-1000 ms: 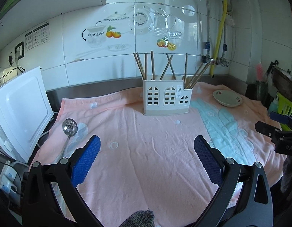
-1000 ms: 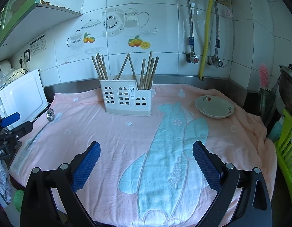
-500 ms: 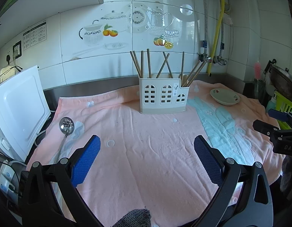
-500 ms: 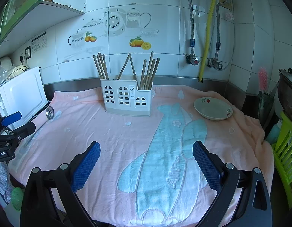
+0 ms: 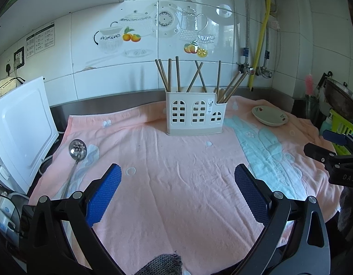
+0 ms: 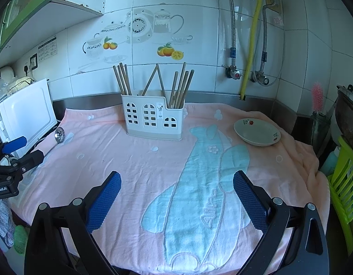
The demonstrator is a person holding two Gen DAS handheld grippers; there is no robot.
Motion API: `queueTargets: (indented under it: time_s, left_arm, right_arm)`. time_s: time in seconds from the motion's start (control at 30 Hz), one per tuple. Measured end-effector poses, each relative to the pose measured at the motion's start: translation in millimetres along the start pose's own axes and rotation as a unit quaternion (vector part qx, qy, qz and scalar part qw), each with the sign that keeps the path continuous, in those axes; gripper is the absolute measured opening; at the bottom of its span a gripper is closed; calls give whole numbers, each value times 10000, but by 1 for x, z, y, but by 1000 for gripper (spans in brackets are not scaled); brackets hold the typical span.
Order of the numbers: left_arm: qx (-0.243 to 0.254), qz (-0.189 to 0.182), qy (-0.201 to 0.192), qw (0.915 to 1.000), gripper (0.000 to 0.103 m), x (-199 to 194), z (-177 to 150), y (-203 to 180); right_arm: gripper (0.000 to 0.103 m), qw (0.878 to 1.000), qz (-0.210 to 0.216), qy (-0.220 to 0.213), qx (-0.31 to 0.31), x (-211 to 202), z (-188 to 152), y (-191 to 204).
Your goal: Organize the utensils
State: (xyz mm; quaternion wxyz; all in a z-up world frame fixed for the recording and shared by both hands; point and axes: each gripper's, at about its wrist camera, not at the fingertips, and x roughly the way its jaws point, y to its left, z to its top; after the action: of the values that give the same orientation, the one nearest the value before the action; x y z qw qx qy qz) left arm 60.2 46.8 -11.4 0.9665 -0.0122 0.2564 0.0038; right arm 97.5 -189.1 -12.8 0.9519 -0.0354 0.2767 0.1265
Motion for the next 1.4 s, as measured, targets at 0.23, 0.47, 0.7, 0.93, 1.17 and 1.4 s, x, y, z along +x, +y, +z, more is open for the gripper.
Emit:
queueTargets:
  time_s: [0.23, 0.47, 0.7, 0.93, 1.17, 1.4]
  left_arm:
    - [-20, 3, -137, 9999, 98, -4, 1, 0]
    - [-33, 28, -270, 9996, 98, -9, 3, 1]
    - [-14, 5, -372, 9993, 98, -12, 4, 0]
    - [6, 9, -341, 9994, 98, -12, 4, -1]
    - [9, 7, -333, 9994, 98, -11, 3, -2]
    - [6, 1, -333, 9994, 98, -11, 3, -2]
  right_arm:
    - [95, 10000, -14, -44, -22, -1, 1, 0]
    - [95, 9999, -1, -138, -27, -4, 2, 0]
    - [95, 9997, -19, -218, -68, -7, 4, 1]
    - [95, 9996, -7, -273, -87, -10, 6, 1]
    - [95, 9996, 3, -277, -109, -11, 6, 2]
    - [95, 9996, 8, -268, -111, -10, 5, 2]
